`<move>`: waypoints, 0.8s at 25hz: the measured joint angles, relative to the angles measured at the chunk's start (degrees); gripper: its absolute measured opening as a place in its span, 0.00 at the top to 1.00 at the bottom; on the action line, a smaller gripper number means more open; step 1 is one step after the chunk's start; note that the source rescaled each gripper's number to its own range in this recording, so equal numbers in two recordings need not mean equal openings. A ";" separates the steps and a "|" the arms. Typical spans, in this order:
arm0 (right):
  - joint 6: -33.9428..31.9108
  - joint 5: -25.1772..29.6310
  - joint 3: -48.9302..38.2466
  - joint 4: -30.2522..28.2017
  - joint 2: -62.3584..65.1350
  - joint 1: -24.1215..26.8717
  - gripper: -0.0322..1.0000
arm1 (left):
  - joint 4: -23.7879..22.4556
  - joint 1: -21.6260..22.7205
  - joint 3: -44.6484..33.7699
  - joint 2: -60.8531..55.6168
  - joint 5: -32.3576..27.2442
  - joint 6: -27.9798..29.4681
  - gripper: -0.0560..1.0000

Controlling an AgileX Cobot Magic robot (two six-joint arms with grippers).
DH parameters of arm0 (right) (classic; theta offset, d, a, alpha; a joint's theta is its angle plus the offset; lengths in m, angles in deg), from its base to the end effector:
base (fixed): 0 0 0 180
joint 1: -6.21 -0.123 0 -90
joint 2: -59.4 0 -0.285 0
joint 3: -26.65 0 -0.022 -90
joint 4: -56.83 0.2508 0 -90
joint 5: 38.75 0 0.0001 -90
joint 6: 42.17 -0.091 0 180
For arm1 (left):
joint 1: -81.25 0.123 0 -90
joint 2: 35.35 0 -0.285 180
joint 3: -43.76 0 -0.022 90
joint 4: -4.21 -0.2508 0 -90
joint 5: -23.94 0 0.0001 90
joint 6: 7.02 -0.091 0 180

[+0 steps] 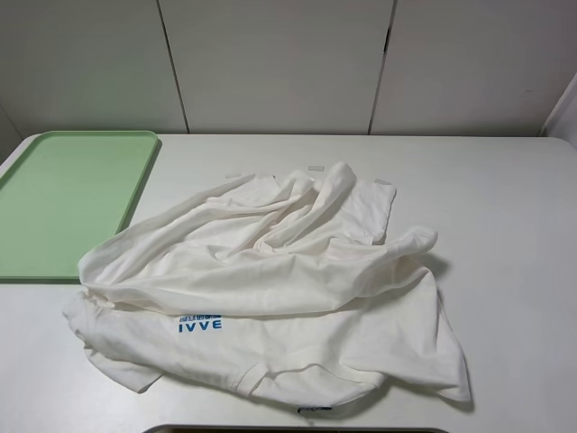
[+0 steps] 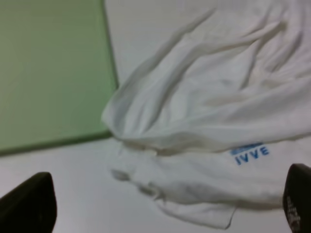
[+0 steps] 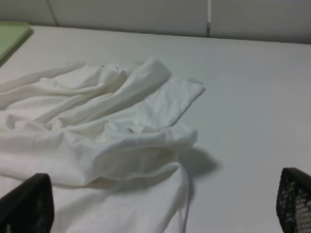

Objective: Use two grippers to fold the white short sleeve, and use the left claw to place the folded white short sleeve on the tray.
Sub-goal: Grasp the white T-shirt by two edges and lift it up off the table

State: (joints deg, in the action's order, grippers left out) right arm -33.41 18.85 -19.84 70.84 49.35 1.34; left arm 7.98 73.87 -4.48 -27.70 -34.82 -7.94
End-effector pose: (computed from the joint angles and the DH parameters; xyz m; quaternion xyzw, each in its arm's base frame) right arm -0.0034 0.0184 0.2940 -0.1000 0.8271 0.1036 0.5434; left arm -0.0052 -0.0045 0.2819 0.0617 0.8390 -0.0632 0.5369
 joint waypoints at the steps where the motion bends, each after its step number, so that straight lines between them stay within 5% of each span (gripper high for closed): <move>1: 1.53 -0.18 0.55 0.57 -1.56 0.00 0.00 | 0.86 0.00 0.48 0.25 0.81 -1.17 0.07; 10: 9.39 -4.28 8.03 3.97 -24.78 -0.85 0.00 | 5.54 -3.17 1.12 12.42 8.46 -11.36 0.08; 20: 25.37 -4.63 15.41 5.86 -47.71 -7.59 0.00 | 8.41 -9.14 5.39 45.28 9.72 -22.29 0.08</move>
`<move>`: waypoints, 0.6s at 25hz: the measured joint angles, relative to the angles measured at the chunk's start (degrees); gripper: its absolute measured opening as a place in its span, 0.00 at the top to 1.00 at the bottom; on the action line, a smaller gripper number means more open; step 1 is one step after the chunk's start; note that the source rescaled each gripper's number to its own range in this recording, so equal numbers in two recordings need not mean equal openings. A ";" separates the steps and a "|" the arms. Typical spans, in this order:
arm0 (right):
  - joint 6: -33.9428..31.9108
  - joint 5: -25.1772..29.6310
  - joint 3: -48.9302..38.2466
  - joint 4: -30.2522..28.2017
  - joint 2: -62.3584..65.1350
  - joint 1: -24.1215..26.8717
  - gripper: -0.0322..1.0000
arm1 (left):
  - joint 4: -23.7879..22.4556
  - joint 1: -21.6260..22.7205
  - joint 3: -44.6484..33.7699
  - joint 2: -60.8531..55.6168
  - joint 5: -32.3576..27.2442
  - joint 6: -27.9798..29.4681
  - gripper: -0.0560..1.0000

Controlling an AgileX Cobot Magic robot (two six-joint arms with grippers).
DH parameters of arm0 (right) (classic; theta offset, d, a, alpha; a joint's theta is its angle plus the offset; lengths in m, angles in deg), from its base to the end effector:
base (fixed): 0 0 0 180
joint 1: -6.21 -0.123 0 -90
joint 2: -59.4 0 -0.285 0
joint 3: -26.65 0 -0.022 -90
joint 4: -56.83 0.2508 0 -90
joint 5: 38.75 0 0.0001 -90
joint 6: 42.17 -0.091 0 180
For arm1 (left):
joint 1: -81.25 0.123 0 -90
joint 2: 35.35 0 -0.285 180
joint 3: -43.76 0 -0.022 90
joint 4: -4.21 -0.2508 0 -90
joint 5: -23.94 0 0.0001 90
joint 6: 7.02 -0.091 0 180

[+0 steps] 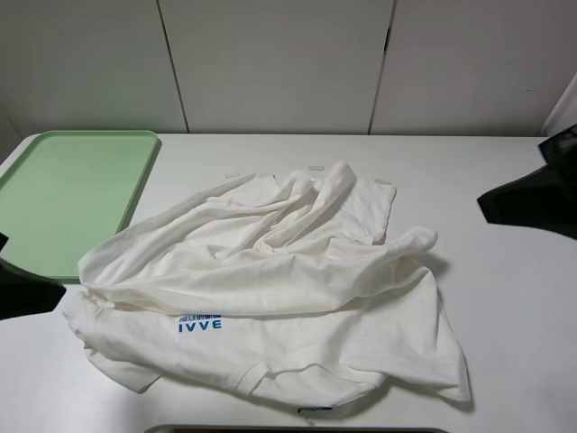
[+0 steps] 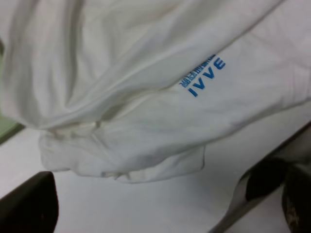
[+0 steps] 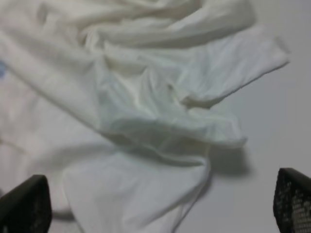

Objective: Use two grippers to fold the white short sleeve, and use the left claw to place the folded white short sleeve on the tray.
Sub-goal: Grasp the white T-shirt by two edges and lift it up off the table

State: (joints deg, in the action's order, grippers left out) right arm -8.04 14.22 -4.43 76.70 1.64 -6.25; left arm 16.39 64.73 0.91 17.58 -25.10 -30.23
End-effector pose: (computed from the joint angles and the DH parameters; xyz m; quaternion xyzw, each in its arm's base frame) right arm 0.1454 0.0574 0.3239 -0.3193 0.8759 0.1006 0.3473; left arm 0.1229 -0.0516 0.2741 0.2825 0.9058 -0.0797 0.3057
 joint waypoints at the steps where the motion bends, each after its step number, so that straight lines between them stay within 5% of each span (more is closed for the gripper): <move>1: 1.16 0.00 0.05 -0.36 -1.19 -0.73 0.00 | 0.07 -0.52 1.29 2.44 0.03 -0.87 0.08; 9: 4.74 -1.51 0.05 -9.68 -11.42 -3.04 0.00 | 0.19 -6.43 9.09 13.03 1.19 -12.49 0.08; 15: 5.23 -15.48 0.07 -15.88 -20.50 -4.05 0.00 | 0.13 -6.76 10.43 17.23 5.22 -16.54 0.08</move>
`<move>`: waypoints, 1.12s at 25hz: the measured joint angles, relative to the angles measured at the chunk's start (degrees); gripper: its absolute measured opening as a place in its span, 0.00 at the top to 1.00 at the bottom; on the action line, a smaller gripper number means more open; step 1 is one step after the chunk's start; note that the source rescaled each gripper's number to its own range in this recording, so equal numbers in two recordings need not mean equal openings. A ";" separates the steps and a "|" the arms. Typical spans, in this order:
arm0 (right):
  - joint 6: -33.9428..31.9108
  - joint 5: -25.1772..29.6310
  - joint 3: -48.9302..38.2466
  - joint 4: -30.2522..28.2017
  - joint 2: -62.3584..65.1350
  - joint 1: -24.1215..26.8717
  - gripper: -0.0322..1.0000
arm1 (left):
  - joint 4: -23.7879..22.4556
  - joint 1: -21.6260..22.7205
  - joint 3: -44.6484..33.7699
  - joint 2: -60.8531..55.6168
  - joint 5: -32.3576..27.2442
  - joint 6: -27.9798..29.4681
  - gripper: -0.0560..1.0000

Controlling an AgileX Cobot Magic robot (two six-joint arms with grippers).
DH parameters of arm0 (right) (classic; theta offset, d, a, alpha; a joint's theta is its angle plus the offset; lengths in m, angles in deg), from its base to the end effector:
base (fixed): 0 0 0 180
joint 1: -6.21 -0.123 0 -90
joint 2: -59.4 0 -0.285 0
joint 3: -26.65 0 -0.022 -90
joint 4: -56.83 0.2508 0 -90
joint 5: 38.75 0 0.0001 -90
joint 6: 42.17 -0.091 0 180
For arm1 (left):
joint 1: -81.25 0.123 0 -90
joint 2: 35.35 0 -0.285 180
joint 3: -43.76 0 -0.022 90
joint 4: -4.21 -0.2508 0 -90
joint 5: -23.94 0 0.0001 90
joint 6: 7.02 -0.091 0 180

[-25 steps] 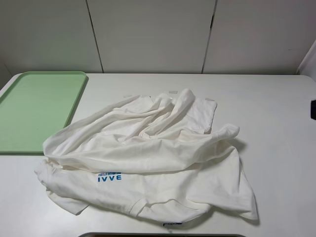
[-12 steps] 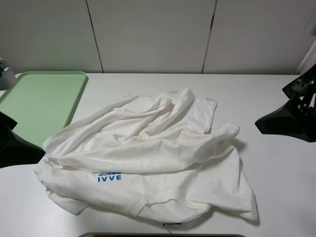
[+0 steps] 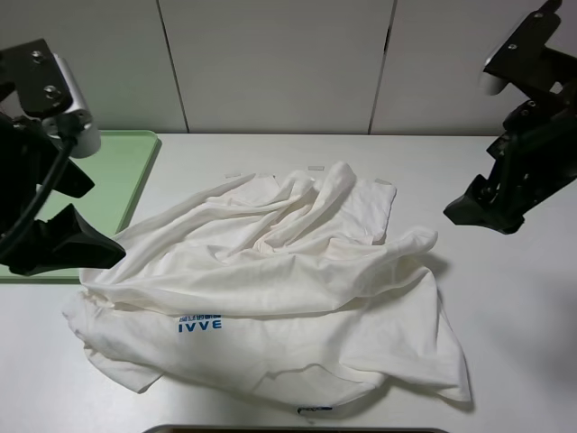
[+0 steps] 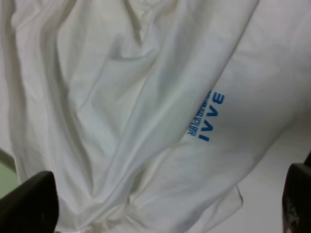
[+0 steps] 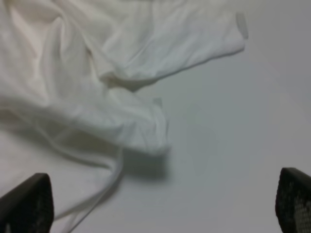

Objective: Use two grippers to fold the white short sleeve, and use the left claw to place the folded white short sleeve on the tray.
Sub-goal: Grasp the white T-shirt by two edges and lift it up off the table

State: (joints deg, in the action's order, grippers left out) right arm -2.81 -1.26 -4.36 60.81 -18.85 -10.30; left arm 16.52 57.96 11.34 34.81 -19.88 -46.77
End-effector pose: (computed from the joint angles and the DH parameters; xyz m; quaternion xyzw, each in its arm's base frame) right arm 0.2250 0.0707 0.2640 -0.4306 0.8556 -0.0291 0.2858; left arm 0.1815 -0.0928 0.2835 0.4528 0.8389 -0.0513 0.2978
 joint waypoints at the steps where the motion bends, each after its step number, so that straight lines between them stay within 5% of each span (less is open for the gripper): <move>1: 0.00 0.00 0.00 0.00 0.00 0.00 0.00 | 0.00 0.00 0.00 0.00 0.00 0.00 0.08; 6: 0.20 -4.12 0.05 -9.37 -8.78 -5.26 0.00 | -0.06 0.00 0.00 4.55 0.57 -2.15 0.09; 12: 0.27 -5.39 0.05 -15.07 -15.17 -5.68 0.00 | -0.24 0.00 0.00 5.84 0.59 -3.37 0.09; 28: 3.04 -14.40 0.05 -17.98 -20.07 -5.68 0.00 | -0.24 0.00 0.00 5.84 8.08 -8.89 0.09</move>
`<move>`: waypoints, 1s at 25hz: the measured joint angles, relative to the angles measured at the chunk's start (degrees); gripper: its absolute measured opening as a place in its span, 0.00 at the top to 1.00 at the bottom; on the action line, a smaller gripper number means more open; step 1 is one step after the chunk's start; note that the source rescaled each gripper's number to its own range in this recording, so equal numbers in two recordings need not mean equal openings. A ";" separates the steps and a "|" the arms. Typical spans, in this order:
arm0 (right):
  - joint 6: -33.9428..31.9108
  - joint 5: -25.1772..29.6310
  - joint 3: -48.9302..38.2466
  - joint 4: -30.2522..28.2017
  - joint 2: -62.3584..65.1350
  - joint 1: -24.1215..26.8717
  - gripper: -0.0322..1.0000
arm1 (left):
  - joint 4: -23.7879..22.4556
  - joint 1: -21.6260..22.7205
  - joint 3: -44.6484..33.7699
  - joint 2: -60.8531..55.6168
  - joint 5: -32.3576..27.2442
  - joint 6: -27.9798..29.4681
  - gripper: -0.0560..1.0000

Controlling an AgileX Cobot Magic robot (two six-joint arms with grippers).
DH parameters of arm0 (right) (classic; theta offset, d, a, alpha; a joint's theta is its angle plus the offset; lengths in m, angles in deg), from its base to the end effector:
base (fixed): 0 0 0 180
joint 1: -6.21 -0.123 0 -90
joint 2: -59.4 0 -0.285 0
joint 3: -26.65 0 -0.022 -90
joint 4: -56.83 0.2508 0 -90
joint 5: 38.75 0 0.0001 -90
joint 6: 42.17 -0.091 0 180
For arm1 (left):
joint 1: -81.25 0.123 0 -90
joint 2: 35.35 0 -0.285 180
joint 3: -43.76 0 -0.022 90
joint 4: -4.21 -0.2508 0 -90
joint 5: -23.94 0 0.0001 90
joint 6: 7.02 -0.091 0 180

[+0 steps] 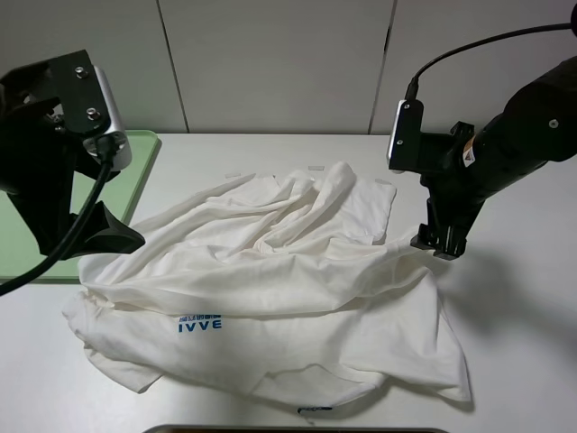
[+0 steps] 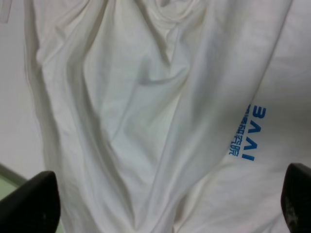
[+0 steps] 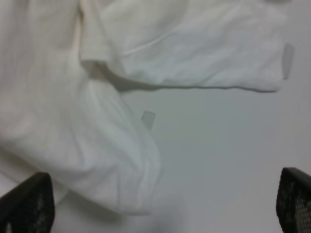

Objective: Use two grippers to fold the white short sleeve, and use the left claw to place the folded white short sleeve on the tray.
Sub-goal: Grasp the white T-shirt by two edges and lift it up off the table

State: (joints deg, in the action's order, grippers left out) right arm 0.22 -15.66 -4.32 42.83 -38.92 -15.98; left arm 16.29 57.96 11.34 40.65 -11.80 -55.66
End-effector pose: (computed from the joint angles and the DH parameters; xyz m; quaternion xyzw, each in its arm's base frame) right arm 0.2737 0.1023 0.1834 -0.5973 0.7627 -0.1136 0.2204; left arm 0.2064 -0.1010 0.2684 0.5052 0.8025 -0.0156 0.3171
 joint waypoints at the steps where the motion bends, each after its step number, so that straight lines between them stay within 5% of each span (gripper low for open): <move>1: 0.00 0.00 0.00 0.00 0.00 0.00 0.00 | 0.00 0.00 0.00 0.00 0.00 0.00 0.09; 19: 1.45 -4.08 0.00 -0.58 -7.52 0.00 0.00 | 0.00 0.00 0.00 0.00 0.44 -0.06 0.09; 25: 1.45 -4.67 0.00 -0.40 -8.24 0.00 0.21 | 0.00 0.00 0.00 0.00 0.44 -0.06 0.10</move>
State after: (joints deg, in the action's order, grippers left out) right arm 1.67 -20.33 -4.32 42.43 -47.16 -15.98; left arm 16.29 57.96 11.34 40.65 -11.37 -55.73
